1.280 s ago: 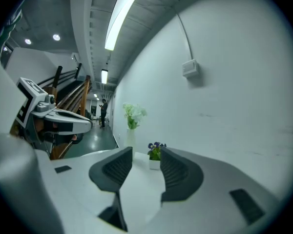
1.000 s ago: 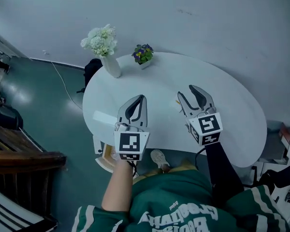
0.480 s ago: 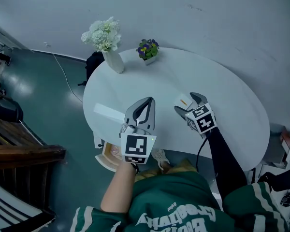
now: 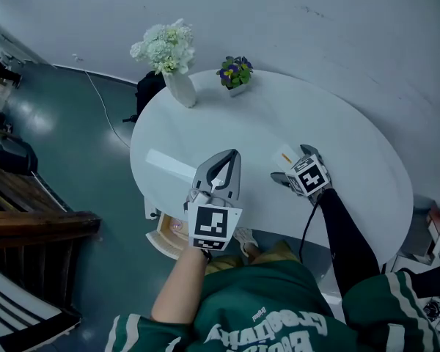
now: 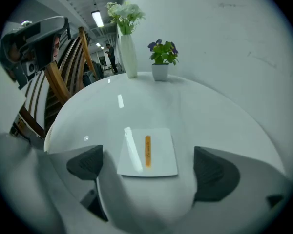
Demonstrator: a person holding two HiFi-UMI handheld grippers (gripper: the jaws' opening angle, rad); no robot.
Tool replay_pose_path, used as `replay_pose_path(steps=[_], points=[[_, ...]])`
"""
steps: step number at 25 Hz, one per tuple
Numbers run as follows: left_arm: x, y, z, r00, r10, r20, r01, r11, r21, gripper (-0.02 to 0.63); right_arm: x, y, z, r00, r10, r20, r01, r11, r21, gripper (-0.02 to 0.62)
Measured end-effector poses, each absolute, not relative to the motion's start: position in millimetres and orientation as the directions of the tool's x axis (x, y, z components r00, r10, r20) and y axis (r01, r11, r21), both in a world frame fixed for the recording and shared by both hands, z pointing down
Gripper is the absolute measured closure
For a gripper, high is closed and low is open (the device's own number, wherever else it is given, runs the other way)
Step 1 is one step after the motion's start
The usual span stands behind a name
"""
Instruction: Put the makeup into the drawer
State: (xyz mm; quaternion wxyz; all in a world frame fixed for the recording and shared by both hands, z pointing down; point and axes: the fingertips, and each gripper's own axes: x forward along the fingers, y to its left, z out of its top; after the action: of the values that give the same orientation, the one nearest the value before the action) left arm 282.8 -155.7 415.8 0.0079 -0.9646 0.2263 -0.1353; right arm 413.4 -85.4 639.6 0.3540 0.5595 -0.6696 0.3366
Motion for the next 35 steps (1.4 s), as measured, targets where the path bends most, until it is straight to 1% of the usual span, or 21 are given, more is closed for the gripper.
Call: replay_pose_path(steps=[4,5,6,8,13,17,23,26,31,35], points=[[283,-159,418,0.857,-0.445,0.261,-0.442,-0.894,-0.074,0.606,413,-86,639,-0.107,-0.516,0.85,-0.988,0.15,-0.034,0.005],[283,-159,418,0.857,-0.445,0.261,-0.442,-0.894,-0.074,0.606,412,-85,638,-0.106,-0.514,0.851,-0.988,0.15,-0.032,0.022],[283,-159,418,0.857,-0.445,0.26,-0.442,-0.894,-0.075,0.606,411,-84,636,-0.102,-0.507,0.856,-0.989,0.145,-0.032,0.077],[284,-159,419,0.857,-0.444,0.261,-0.441,-0.894,-0.075,0.606,411,-82,633,-0.094,-0.485,0.869,-0.992,0.123,-0.039,0.26],[284,-160,420,0.853,-0.447,0.269,-0.441,-0.893,-0.086,0.606,408,-80,630,-0.115,-0.476,0.872,-0.99,0.126,-0.061,0.27],[278,-163,412,0.846,-0.467,0.259,-0.458,-0.883,-0.097,0.606,408,-82,610,-0.098,-0.55,0.829,-0.994,0.092,-0.056,0.279],[268,-169,385,0.834,-0.51,0.212,-0.494,-0.86,-0.126,0.606,412,-99,537,-0.049,-0.728,0.683,-0.999,0.042,-0.027,0.279],[261,-172,377,0.826,-0.528,0.196,-0.511,-0.849,-0.132,0.606,404,-108,499,-0.058,-0.798,0.6,-0.998,0.053,-0.026,0.279],[250,-174,365,0.814,-0.553,0.176,-0.537,-0.833,-0.136,0.606,385,-116,445,-0.07,-0.88,0.471,-0.997,0.072,-0.014,0.279],[242,-175,359,0.804,-0.572,0.163,-0.555,-0.82,-0.14,0.606,376,-118,420,-0.083,-0.91,0.406,-0.996,0.092,0.003,0.282]])
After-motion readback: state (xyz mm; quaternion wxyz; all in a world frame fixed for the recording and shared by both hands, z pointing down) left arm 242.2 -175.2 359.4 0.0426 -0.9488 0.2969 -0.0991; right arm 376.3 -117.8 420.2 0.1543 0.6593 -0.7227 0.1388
